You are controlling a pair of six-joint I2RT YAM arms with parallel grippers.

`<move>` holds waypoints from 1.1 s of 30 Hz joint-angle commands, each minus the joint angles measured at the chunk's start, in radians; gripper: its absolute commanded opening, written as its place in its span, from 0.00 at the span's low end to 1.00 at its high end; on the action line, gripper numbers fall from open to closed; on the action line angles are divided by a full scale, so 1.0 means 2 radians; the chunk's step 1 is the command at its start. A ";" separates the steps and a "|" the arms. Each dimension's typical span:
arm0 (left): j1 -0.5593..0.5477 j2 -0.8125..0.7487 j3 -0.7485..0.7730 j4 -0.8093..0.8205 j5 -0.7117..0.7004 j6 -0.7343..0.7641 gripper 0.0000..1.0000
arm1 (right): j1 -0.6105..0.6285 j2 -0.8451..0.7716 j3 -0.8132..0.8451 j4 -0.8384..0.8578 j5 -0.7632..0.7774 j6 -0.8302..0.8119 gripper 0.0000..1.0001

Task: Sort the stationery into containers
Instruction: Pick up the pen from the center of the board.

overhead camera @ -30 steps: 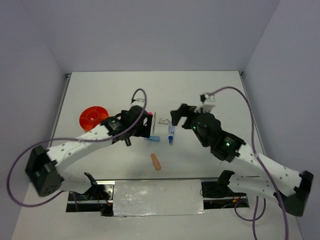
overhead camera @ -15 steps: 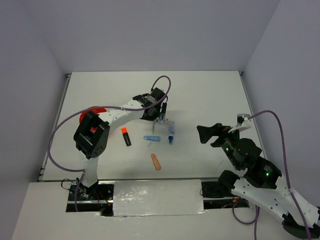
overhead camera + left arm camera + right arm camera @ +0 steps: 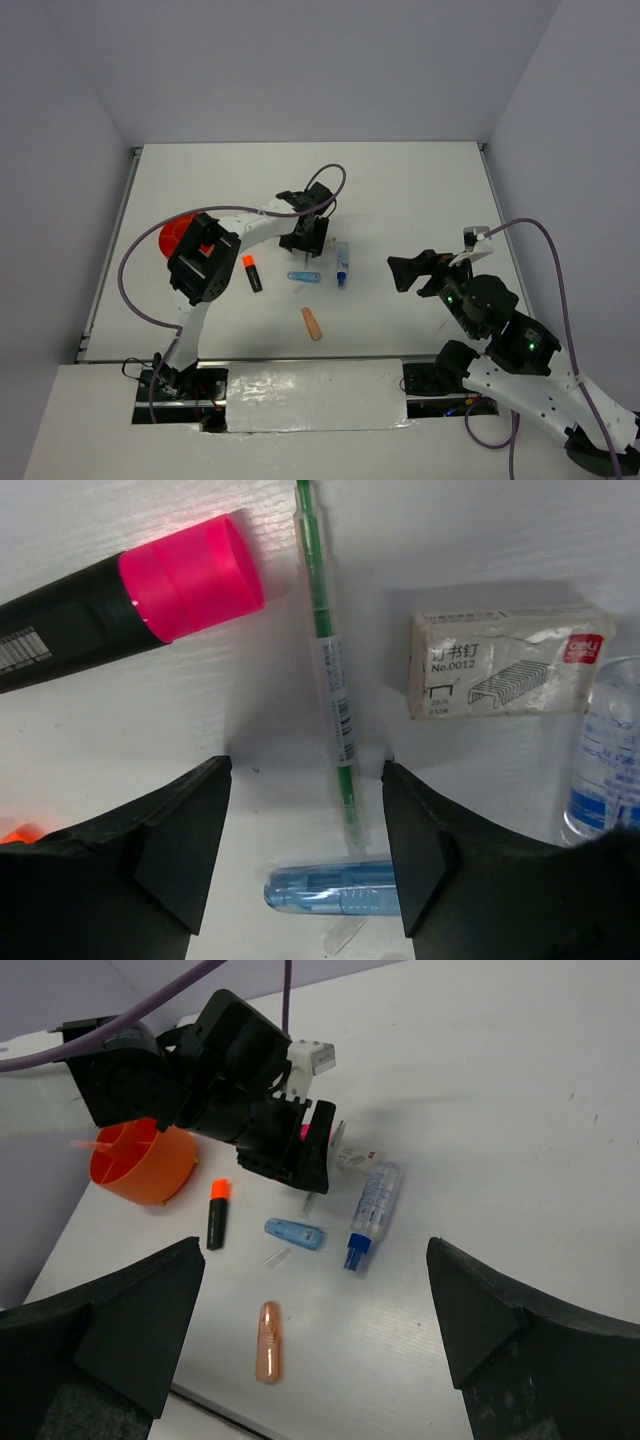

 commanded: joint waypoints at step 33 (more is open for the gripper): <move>0.019 0.039 0.018 0.006 0.052 0.014 0.00 | -0.001 -0.009 -0.010 0.021 -0.033 -0.008 0.98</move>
